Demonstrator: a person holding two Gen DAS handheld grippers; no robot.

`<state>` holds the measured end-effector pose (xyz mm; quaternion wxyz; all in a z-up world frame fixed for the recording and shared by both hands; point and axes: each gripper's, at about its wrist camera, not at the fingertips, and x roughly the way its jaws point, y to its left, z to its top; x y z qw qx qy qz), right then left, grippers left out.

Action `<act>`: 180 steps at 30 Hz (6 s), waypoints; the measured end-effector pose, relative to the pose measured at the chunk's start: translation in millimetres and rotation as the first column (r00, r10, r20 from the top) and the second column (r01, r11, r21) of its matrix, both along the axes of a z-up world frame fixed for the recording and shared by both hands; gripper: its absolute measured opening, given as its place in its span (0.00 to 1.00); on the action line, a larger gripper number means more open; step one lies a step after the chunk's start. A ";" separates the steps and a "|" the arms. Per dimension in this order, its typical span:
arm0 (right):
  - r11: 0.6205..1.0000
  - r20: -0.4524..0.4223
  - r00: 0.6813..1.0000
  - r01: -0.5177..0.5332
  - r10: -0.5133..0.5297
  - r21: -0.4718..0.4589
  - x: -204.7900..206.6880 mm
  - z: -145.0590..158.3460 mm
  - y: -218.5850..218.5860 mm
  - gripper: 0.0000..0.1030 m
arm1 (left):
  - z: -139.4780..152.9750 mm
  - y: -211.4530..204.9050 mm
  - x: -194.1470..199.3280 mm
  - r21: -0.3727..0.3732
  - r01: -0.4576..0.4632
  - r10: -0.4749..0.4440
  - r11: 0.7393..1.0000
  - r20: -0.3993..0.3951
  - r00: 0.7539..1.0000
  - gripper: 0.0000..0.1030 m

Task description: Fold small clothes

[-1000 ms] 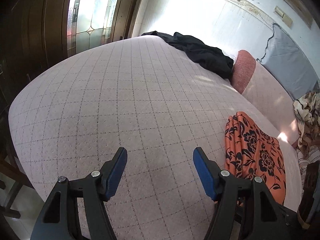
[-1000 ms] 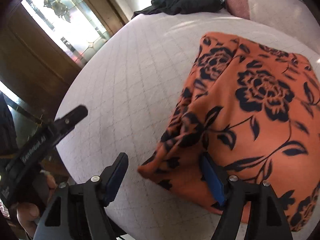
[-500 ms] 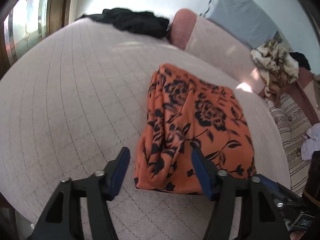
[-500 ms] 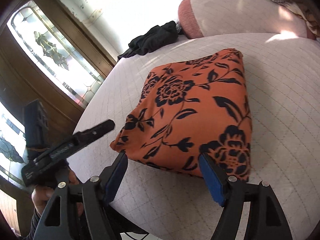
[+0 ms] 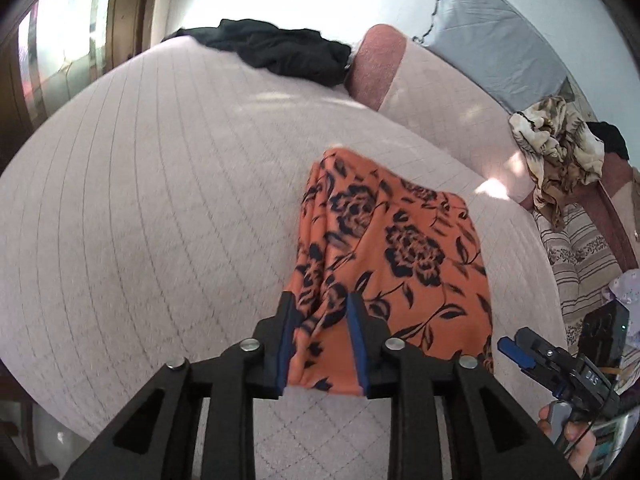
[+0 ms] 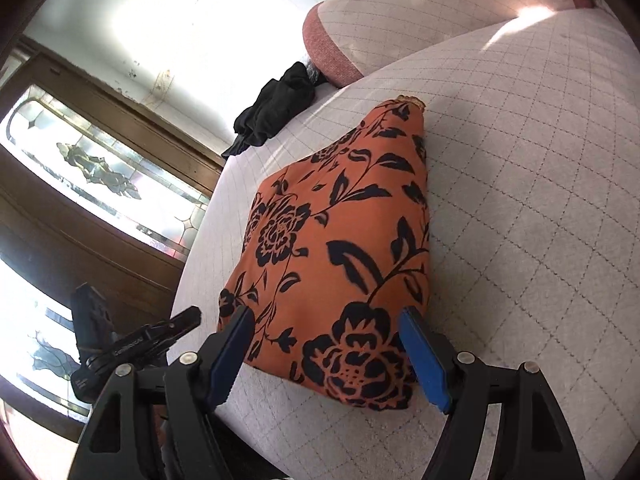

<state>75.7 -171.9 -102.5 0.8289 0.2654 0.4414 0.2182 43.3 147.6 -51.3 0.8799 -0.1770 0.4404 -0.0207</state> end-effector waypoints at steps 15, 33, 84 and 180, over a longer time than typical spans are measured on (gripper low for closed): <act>0.990 -0.264 0.964 0.020 0.018 0.141 91.4 -51.6 -5.8 0.51 | -67.4 -26.0 80.7 0.283 0.050 -0.021 0.958 -0.104 0.994 0.51; 0.978 -0.296 0.955 0.090 -0.031 0.186 131.8 -62.7 -11.7 0.49 | -79.2 -11.2 77.8 0.145 0.022 -0.012 0.989 -0.072 0.997 0.58; 0.985 0.016 1.000 0.019 -0.017 -0.169 19.8 25.4 23.6 0.59 | -93.2 36.4 22.6 -0.320 0.022 -0.083 0.947 -0.179 0.980 0.34; 0.978 -0.119 0.993 -0.003 -0.022 -0.207 68.9 -29.2 47.0 0.42 | -61.6 -21.4 78.0 0.114 0.146 -0.135 0.983 -0.105 0.985 0.48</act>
